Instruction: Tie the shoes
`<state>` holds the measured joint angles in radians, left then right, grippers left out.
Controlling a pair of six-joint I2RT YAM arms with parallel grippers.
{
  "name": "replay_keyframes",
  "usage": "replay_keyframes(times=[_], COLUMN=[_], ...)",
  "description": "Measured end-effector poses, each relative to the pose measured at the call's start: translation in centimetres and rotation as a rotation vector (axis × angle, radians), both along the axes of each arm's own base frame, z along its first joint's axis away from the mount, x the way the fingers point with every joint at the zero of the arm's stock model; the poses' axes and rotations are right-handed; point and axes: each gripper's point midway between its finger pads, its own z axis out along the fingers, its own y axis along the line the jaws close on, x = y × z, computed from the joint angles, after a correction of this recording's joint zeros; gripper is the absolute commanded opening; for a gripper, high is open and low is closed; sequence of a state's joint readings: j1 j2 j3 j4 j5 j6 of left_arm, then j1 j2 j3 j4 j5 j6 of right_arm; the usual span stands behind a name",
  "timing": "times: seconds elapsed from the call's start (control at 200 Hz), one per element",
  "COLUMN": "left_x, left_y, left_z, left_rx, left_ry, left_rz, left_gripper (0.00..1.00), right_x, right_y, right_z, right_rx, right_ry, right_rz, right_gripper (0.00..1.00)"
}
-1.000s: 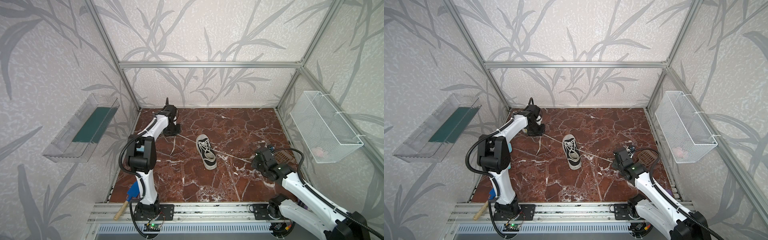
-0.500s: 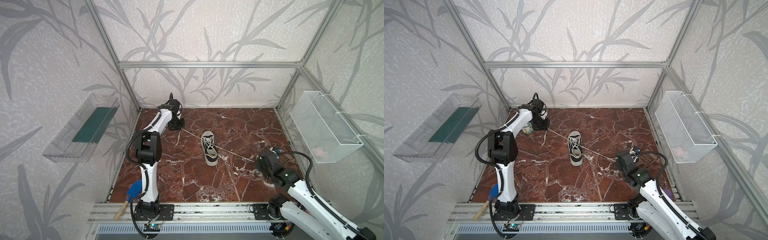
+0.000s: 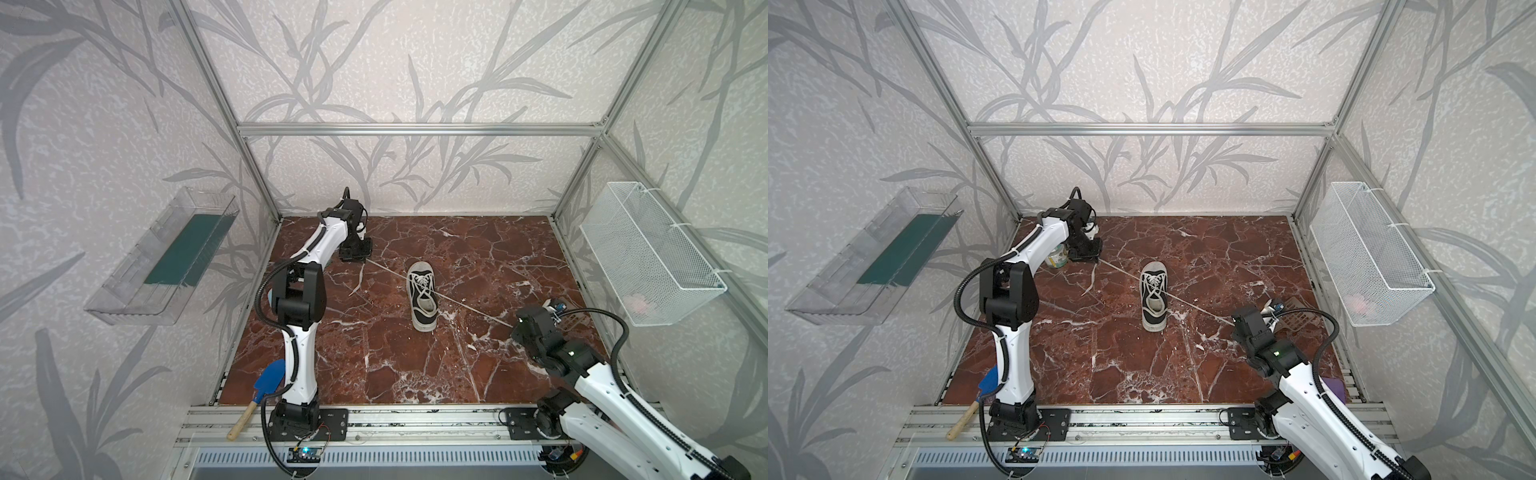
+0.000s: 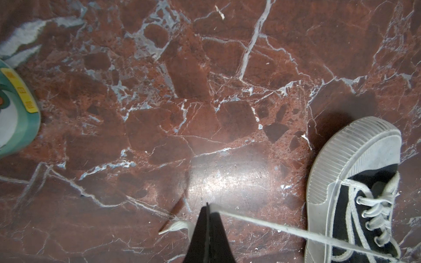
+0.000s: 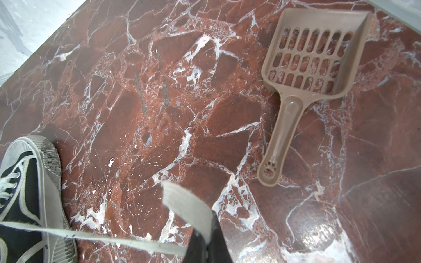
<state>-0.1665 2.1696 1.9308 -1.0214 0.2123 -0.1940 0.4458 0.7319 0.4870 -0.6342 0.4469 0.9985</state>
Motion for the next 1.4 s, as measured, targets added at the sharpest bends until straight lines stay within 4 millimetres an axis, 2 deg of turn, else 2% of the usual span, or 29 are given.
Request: replay_keyframes(times=[0.2,0.355,0.575,0.68,0.855,1.055,1.245,1.4], left_x=[-0.6,-3.6,-7.6,-9.2,-11.2,-11.5,-13.7,-15.9], left_y=[0.1,0.9,0.3,-1.0,-3.0,-3.0,-2.6,-2.5], left_z=[-0.5,-1.2,0.5,0.3,-2.0,-2.4,-2.1,-1.7], left_rx=[0.006,0.037,0.028,0.008,-0.01,-0.014,-0.016,-0.022], left_ry=[0.008,0.039,0.002,-0.005,0.043,0.046,0.054,0.051], left_rz=[-0.001,0.009,0.014,0.007,-0.01,0.011,0.035,0.037], left_gripper=[0.0,0.0,0.0,0.0,0.0,0.0,0.0,0.0], right_x=[1.0,2.1,5.5,7.7,11.7,15.3,17.5,18.0], right_y=[0.5,0.7,2.4,3.8,7.0,10.6,13.9,16.7], right_z=[0.2,-0.1,1.5,2.8,5.3,7.1,9.2,10.2], right_rx=[-0.04,-0.124,-0.224,-0.246,-0.247,-0.244,-0.24,-0.24], right_ry=[-0.024,0.01,0.015,-0.001,-0.037,-0.06,-0.103,-0.131], right_rz=[0.079,0.148,0.277,0.345,0.468,0.591,0.674,0.737], right_gripper=[0.0,0.0,0.0,0.0,0.0,0.0,0.0,0.0])
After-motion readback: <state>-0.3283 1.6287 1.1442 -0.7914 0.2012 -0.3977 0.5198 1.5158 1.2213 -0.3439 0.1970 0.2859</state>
